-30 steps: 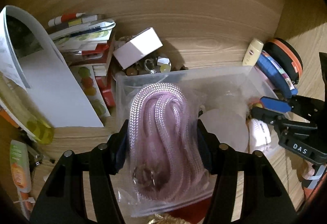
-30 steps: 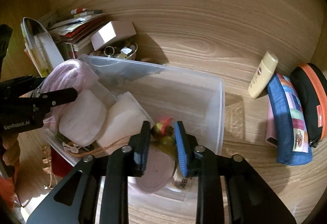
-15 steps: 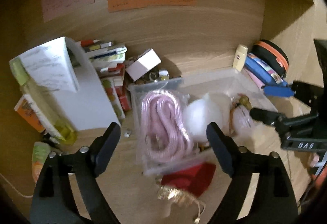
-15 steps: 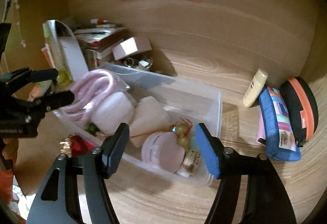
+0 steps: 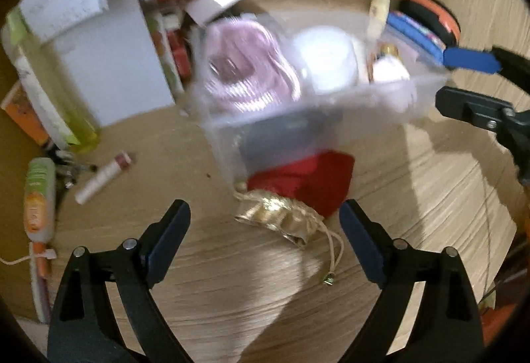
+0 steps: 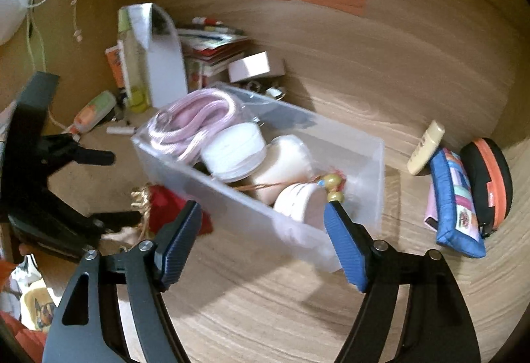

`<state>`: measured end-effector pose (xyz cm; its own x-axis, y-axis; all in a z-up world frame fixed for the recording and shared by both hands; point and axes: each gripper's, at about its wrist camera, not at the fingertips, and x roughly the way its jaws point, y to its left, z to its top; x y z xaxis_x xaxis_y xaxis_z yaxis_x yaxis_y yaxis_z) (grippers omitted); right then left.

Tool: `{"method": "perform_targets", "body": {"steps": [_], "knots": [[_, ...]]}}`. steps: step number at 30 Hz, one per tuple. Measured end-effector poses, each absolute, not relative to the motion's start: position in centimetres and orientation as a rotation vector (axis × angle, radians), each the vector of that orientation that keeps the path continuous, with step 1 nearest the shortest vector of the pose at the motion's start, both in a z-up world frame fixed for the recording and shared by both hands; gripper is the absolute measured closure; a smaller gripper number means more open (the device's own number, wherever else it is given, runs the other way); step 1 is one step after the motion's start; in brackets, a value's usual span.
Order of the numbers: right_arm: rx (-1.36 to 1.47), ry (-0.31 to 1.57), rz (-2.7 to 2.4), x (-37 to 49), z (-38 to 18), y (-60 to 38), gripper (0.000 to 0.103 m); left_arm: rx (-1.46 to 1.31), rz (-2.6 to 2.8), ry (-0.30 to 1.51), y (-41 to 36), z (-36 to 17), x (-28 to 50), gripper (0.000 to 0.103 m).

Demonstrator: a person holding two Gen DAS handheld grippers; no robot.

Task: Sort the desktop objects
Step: 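Reach the left gripper to the gold-and-red pouch and close on it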

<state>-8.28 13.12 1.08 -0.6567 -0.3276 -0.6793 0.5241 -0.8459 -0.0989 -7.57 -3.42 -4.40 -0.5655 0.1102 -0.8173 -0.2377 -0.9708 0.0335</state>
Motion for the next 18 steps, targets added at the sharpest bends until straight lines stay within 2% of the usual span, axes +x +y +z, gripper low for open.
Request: {"method": "perform_targets", "body": {"steps": [10,16,18], "knots": [[0.94,0.462,-2.41,-6.4,-0.9,11.6,0.03,-1.453,2.535,0.167,-1.8,-7.1,-9.9,0.012],[0.883,0.549,-2.433,-7.6,-0.2,10.6,0.03,-1.397,2.561,0.143,-1.0,-7.0,-9.3,0.044],[0.893,0.567,-2.413,-8.6,-0.3,9.9,0.032,-1.382,2.547,0.097,-1.1,-6.7,-9.2,0.062]]}}
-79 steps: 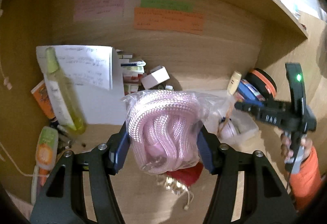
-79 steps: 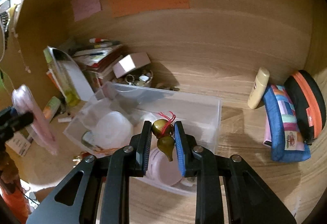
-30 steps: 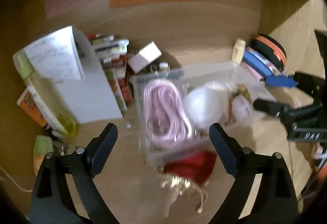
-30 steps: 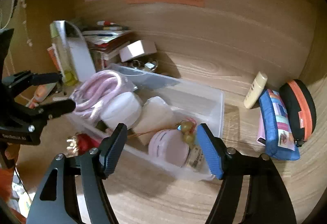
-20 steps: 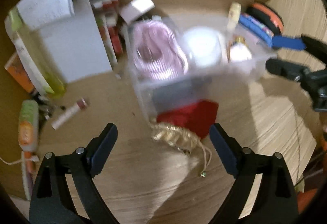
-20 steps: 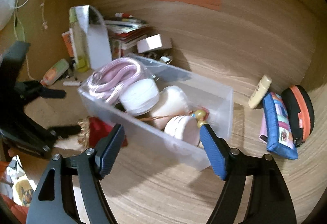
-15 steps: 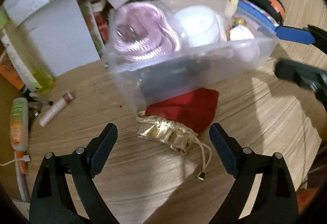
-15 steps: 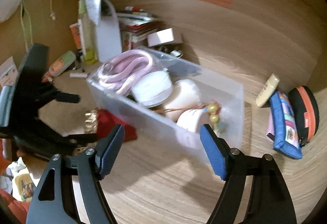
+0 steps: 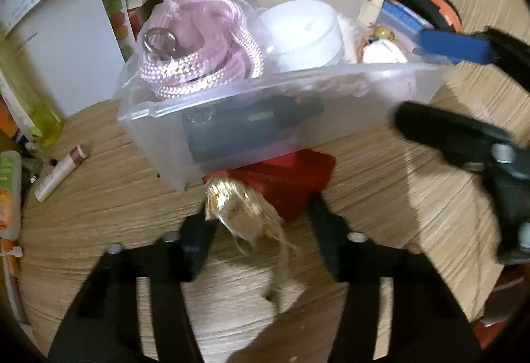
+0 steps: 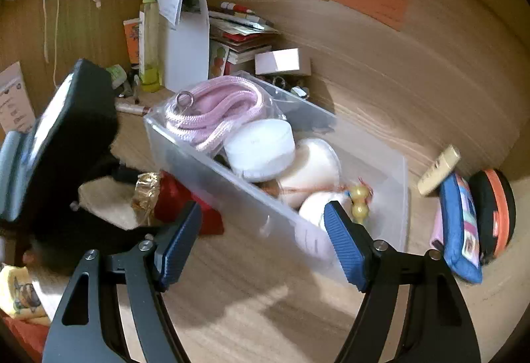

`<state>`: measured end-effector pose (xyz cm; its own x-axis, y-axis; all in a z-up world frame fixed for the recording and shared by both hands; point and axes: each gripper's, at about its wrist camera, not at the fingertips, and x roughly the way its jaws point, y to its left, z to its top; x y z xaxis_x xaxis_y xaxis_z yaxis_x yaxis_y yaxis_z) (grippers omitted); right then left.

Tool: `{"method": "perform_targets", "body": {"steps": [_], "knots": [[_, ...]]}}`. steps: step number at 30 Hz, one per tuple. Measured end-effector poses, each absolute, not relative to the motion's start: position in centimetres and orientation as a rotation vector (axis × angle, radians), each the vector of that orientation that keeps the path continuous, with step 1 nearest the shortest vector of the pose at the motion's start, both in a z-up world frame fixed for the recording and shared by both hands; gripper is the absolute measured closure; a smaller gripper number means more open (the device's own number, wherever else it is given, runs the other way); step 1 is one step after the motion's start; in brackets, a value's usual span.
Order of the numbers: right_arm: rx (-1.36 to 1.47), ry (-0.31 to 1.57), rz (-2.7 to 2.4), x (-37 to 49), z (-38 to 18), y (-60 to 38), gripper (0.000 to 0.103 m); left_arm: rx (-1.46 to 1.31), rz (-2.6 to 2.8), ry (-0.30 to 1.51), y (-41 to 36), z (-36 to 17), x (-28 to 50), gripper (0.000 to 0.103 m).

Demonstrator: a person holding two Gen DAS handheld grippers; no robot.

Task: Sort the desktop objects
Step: 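Reach the left gripper to the gold-and-red pouch and close on it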

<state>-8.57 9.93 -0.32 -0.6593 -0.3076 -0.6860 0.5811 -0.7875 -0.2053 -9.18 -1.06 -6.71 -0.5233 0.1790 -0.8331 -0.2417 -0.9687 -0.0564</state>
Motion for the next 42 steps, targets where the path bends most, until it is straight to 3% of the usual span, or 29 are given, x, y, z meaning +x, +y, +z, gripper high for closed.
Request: {"method": "perform_targets", "body": {"steps": [1,3,4,5,11,12,13,17,26,28,30,31,32,34,36,38,42], "knots": [[0.906,0.567,-2.398,-9.0,-0.5,9.6,0.035,-1.375,2.534,0.073,-1.2,-6.7,-9.1,0.067],[0.929,0.574,-2.368,-9.7,-0.8,9.0,0.055,-1.366,2.51,0.024,-1.3,-6.7,-9.1,0.085],[0.926,0.589,-2.383,-9.9,-1.0,8.7,0.06,-1.364,2.494,-0.001,-1.3,-6.8,-9.1,0.088],[0.925,0.599,-2.391,-10.2,-1.2,8.4,0.067,-1.363,2.49,-0.015,-1.4,-6.8,-9.2,0.088],[0.898,0.569,-2.378,-9.9,-0.8,8.3,0.077,-1.324,2.513,-0.042,-1.0,-6.0,-8.2,0.093],[0.896,0.544,-2.373,-9.8,-0.6,8.4,0.094,-1.323,2.511,-0.047,-1.1,-6.0,-8.1,0.095],[0.886,0.504,-2.371,-9.9,0.0,8.7,0.103,-1.324,2.505,-0.054,-1.1,-5.9,-8.0,0.096],[0.917,0.442,-2.415,-11.3,1.0,9.9,0.102,-1.326,2.511,-0.078,-2.0,-5.5,-6.9,0.102],[0.83,0.458,-2.339,-9.2,2.4,9.7,0.099,-1.263,2.593,-0.064,-5.4,-3.2,-2.6,0.102],[0.84,0.491,-2.314,-8.6,2.4,9.2,0.091,-1.267,2.607,-0.049,-5.4,-3.0,-2.4,0.102],[0.829,0.505,-2.302,-8.0,2.1,8.9,0.068,-1.271,2.618,-0.038,-4.9,-3.0,-3.2,0.1],[0.825,0.512,-2.295,-7.6,1.9,8.8,0.062,-1.277,2.62,-0.037,-4.7,-3.1,-3.5,0.099],[0.817,0.533,-2.289,-7.1,1.6,8.6,0.056,-1.291,2.613,-0.04,-5.0,-3.2,-3.6,0.095],[0.806,0.595,-2.314,-6.4,0.9,8.3,0.056,-1.326,2.585,-0.067,-5.3,-3.7,-4.1,0.08],[0.807,0.633,-2.334,-6.4,0.5,8.2,0.056,-1.366,2.54,-0.101,-5.4,-4.3,-5.1,0.049],[0.823,0.658,-2.348,-6.9,0.3,8.2,0.056,-1.385,2.52,-0.131,-5.4,-4.8,-5.8,0.043],[0.865,0.689,-2.338,-8.7,0.0,7.5,0.057,-1.421,2.476,-0.173,-5.3,-5.6,-7.1,0.042]]}}
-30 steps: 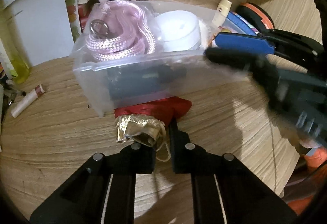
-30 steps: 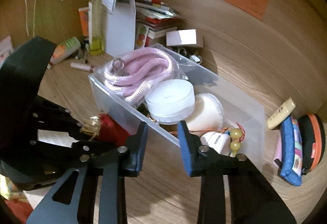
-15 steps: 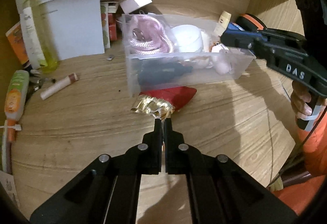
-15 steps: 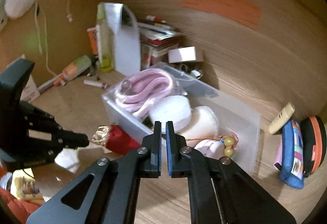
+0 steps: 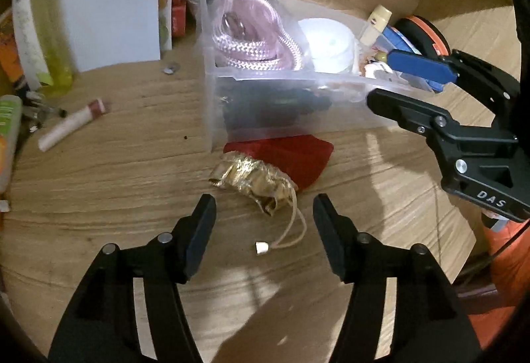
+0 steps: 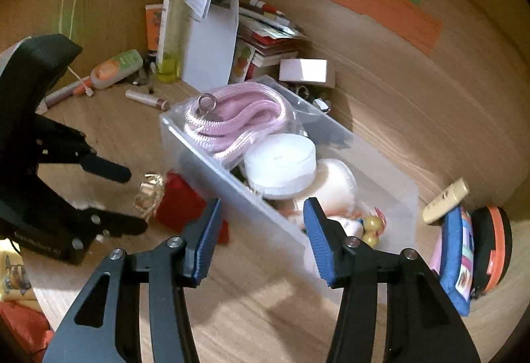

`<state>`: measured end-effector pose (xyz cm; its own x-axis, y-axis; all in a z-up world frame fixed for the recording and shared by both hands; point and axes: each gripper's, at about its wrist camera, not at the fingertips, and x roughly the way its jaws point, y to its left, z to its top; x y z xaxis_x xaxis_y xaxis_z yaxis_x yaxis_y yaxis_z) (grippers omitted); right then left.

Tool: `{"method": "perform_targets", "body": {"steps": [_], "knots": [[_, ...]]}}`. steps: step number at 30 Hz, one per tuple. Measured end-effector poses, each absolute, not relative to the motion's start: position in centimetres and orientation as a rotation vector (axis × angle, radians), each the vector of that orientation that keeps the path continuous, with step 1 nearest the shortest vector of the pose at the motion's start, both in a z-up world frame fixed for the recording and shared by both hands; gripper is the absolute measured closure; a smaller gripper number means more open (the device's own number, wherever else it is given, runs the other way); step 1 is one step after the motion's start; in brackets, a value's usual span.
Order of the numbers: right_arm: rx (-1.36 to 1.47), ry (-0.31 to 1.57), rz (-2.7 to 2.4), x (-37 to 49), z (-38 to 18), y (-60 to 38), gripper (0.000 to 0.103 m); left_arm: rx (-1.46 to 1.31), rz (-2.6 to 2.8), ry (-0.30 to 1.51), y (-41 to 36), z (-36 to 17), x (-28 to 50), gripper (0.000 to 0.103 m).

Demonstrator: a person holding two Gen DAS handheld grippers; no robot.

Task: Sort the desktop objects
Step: 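Reach the left gripper to the gold-and-red pouch and close on it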

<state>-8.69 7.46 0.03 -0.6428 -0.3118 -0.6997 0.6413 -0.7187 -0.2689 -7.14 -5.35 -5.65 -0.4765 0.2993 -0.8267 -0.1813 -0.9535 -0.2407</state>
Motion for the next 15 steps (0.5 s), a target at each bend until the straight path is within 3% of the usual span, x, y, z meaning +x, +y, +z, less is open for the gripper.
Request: {"method": "perform_targets", "body": {"steps": [2,4,5,9,15], "knots": [[0.886,0.685,-2.301,-9.3,-0.1,6.7,0.058,-1.44,2.464,-0.175,-5.1,-6.1,-7.6,0.043],[0.888,0.709,-2.275,-9.7,-0.4,5.7,0.068,-1.438,2.489,-0.157,-4.7,-6.2,-7.9,0.041],[0.892,0.714,-2.266,-9.8,-0.6,5.3,0.079,-1.442,2.49,-0.148,-4.5,-6.2,-8.2,0.041],[0.893,0.745,-2.237,-10.0,-1.2,4.1,0.08,-1.454,2.467,-0.123,-3.7,-6.2,-9.2,0.03],[0.885,0.72,-2.233,-10.0,-1.2,4.3,0.082,-1.453,2.452,-0.232,-4.0,-6.1,-10.5,0.029]]}}
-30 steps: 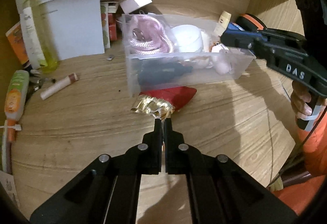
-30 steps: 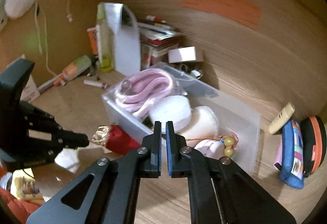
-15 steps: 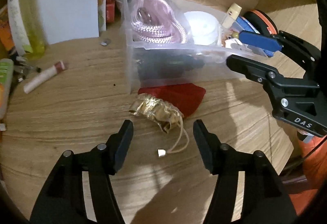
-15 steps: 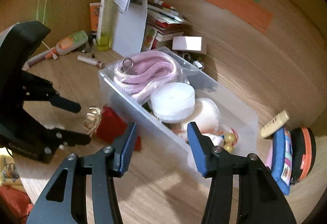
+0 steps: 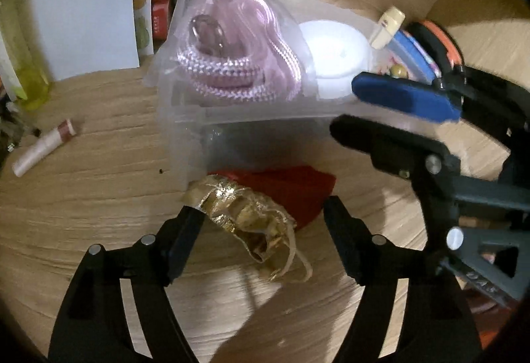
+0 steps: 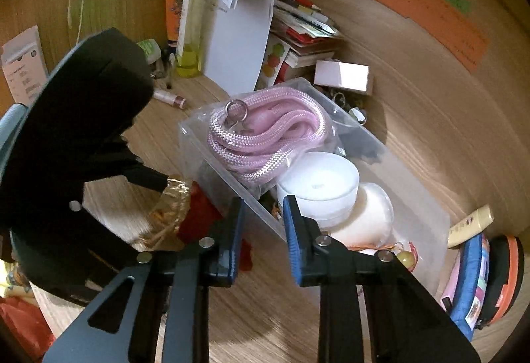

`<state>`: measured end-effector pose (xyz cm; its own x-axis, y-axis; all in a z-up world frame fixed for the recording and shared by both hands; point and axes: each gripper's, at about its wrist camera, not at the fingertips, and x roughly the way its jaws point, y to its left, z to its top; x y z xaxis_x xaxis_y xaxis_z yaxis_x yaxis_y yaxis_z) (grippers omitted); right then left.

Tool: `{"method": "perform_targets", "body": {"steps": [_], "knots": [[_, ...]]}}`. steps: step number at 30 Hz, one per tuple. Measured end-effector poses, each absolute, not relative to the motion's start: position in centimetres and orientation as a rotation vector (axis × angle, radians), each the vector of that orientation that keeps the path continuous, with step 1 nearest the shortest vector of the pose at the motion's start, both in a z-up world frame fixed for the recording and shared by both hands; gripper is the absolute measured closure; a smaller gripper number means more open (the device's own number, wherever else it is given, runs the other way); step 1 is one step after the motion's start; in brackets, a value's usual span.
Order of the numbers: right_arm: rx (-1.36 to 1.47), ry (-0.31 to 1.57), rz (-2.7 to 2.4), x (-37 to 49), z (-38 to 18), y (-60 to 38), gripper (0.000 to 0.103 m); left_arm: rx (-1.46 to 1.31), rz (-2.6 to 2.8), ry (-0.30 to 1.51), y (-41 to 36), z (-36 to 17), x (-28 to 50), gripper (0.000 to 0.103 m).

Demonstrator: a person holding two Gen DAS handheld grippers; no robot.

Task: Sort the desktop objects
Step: 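Reach the left gripper to the gold-and-red pouch and close on it, then lift the gold-and-red pouch with the left gripper and drop it into the box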

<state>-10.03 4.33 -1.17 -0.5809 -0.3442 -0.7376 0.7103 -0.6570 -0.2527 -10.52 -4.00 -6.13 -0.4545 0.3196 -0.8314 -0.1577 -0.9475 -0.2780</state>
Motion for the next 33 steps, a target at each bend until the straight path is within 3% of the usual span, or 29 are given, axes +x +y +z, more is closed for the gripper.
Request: {"method": "perform_targets", "body": {"steps": [2,5,7,10,15,18,21,33], "knots": [[0.895,0.685,-2.223,-10.3,-0.8,4.5,0.084,-1.445,2.45,-0.286,-4.5,-6.1,-10.5,0.029],[0.849,0.669,-2.242,-10.0,0.2,4.8,0.103,-1.412,2.438,-0.397,-5.8,-5.9,-10.3,0.029],[0.79,0.699,-2.327,-10.2,1.4,5.3,0.103,-1.403,2.424,-0.441,-6.3,-5.9,-10.3,0.029],[0.899,0.561,-2.263,-12.0,2.1,6.6,0.103,-1.423,2.45,-0.423,-6.5,-6.2,-10.3,0.03],[0.843,0.602,-2.185,-9.4,1.9,6.5,0.098,-1.432,2.479,-0.329,-5.0,-6.0,-10.7,0.061],[0.813,0.713,-2.158,-7.7,0.9,5.4,0.087,-1.421,2.456,-0.335,-5.1,-6.1,-10.4,0.073],[0.832,0.762,-2.147,-7.9,-0.1,4.9,0.082,-1.41,2.441,-0.354,-5.5,-6.3,-10.2,0.079],[0.889,0.871,-2.154,-10.7,-1.5,2.6,0.084,-1.373,2.473,-0.325,-4.8,-6.3,-10.3,0.088]]}}
